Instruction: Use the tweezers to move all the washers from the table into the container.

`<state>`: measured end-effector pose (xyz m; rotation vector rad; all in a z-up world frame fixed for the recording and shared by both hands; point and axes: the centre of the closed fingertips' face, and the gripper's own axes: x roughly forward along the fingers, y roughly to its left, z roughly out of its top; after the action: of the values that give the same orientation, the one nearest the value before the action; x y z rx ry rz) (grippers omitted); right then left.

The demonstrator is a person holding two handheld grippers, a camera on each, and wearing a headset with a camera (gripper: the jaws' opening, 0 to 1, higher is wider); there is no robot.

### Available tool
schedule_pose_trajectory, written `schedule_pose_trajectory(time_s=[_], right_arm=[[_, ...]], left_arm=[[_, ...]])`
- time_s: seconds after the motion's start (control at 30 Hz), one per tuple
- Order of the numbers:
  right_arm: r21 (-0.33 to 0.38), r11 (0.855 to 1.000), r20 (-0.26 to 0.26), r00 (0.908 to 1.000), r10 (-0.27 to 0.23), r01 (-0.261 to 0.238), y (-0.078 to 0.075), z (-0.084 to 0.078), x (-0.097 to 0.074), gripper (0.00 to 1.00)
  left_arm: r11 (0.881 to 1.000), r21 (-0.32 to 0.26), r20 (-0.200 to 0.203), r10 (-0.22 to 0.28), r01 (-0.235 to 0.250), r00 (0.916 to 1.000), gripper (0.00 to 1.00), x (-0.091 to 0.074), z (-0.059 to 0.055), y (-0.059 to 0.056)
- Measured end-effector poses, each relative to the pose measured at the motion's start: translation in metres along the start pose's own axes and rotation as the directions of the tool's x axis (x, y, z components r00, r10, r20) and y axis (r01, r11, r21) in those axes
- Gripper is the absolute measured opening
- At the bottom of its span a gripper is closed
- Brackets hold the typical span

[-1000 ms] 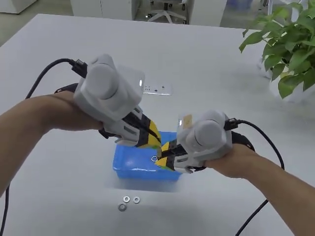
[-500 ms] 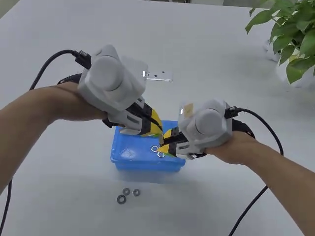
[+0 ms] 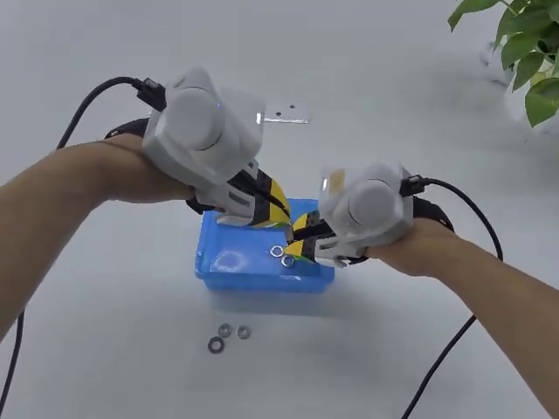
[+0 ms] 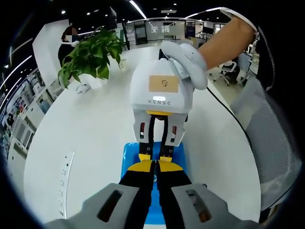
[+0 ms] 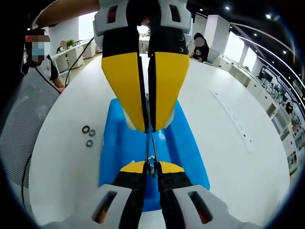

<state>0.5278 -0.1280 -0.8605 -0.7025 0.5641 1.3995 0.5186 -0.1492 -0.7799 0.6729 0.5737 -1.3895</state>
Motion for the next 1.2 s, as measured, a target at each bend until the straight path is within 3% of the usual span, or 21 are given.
schedule_pose_trajectory(time_s=[0.7, 1.2], right_arm=[[-0.020, 1.000, -0.011, 0.9999, 0.001, -0.002, 0.000, -0.003, 0.002, 0.11], [-0.038, 0.999, -0.003, 0.9998, -0.020, 0.020, 0.005, 0.014, -0.014, 0.11]], left_arm=[[1.000, -0.005, -0.005, -0.002, 0.002, 1.0000, 0.06, 0.003, -0.003, -0.001], [1.000, 0.001, 0.004, 0.014, -0.014, 0.9999, 0.06, -0.016, 0.011, -0.008]])
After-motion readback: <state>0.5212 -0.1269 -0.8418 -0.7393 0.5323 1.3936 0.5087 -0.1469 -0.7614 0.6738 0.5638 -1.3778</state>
